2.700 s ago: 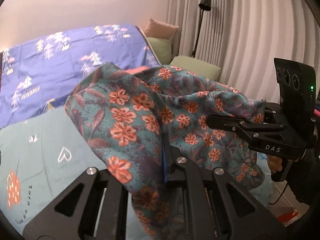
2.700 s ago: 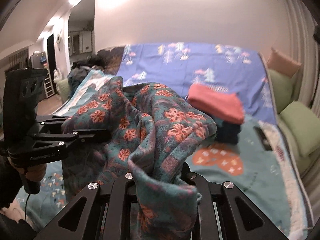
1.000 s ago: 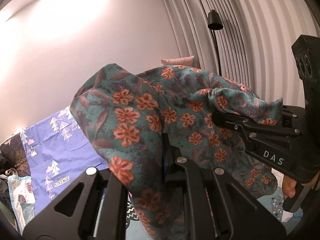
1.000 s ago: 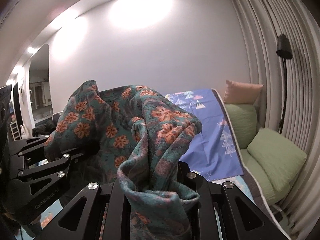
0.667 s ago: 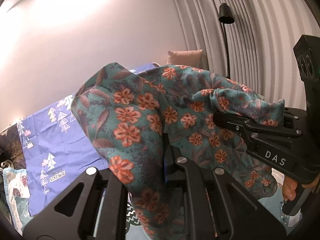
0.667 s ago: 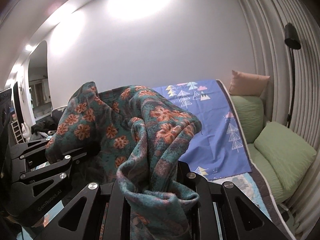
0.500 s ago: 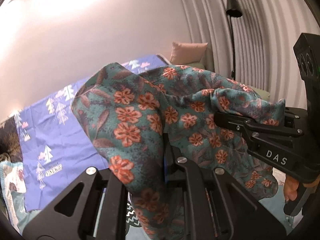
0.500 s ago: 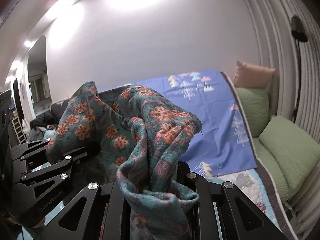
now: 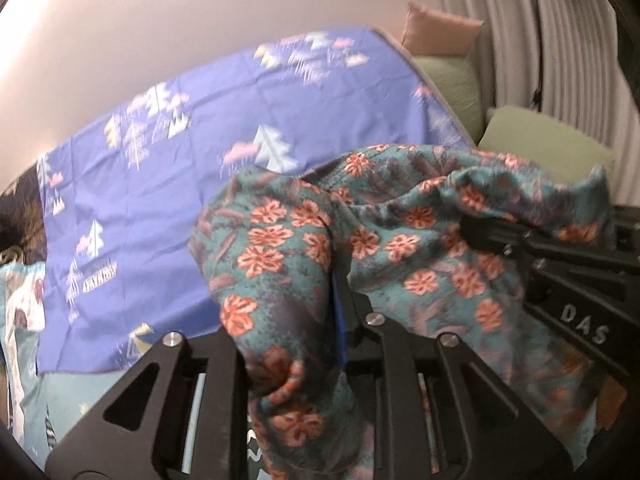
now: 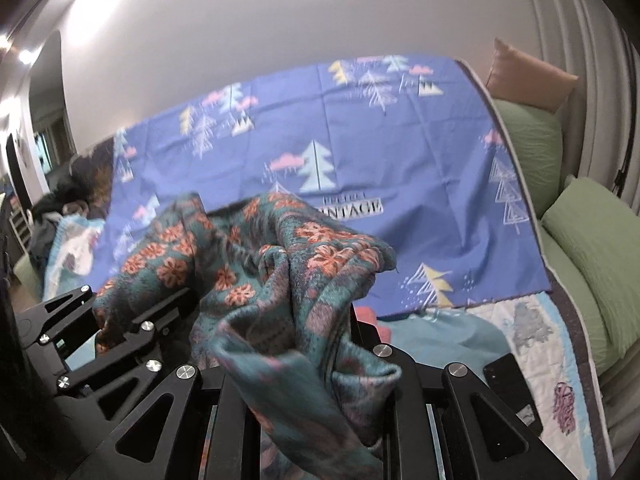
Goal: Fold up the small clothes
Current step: 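Carry the shirt with both tools toward the folded clothes stack, then lower the shirt onto the stack and open both tools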
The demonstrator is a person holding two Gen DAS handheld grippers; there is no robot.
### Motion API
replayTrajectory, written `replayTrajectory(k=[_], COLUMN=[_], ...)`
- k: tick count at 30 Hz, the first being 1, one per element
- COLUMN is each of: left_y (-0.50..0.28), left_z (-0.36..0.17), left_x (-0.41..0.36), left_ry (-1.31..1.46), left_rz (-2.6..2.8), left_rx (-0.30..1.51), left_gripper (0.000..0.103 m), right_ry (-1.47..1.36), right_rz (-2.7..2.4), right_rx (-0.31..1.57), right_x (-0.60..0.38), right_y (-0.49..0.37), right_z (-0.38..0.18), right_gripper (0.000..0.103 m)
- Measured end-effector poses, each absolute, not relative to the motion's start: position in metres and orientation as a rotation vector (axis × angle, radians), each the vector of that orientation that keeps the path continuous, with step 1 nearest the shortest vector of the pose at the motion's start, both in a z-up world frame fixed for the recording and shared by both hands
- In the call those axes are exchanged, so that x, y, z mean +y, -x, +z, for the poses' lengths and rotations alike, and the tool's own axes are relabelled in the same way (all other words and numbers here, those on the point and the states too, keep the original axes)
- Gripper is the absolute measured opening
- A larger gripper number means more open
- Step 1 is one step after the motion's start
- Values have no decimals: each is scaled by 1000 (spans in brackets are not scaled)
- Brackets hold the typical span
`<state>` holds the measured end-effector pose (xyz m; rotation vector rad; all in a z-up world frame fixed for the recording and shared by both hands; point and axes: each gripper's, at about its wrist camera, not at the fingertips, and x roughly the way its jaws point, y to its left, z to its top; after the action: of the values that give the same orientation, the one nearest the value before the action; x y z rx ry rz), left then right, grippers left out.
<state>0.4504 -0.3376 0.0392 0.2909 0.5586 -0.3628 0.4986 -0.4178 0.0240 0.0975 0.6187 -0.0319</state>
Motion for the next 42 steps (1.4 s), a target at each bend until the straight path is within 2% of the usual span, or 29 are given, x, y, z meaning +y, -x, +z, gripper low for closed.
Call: replayTrajectory(k=[5,9,17,19,21,24,31,34,39,42], left_y=[-467,-470,-475,-473,-470,-465,-447,-430,-386,-350], left_z=[-1,-14,-22,-21,-19,-15,-1,11,33,51], left_x=[-342,-343,-346,-346,-345,-343,-334,-325,-305,-288], left_ry=[-353,-329,-371,-387,-406,-417,-440,-479,-483,-428], left_rz=[-342,-332,-308,-303,-295,-281,-234,-194,-204,-251], left_rx=[609,629,618,611,601,580,551,493,438,432], left_gripper=[30,35,38,38,39,42,51,56,58,67], right_ry=[-51,-22,-131,-161,-189,-168,-194,-90,-32,-73], right_rz=[-81,-141,-150,-153,-148,-179,-255,-342,-336,-270], right_rx=[731,777,827,833,825,806,783,739,678,646], right_x=[-418,-424,-444,-448,-455,-461,-473,-463,-440,-423], right_y=[-529,-537,-539,-534,-523,-506,-467,-441,-378,-330], right_z=[-16,-39,-46,-41,-36,-29,-10,2,16,23], right_gripper=[21,40,59,68,70,80,82,82,82,82])
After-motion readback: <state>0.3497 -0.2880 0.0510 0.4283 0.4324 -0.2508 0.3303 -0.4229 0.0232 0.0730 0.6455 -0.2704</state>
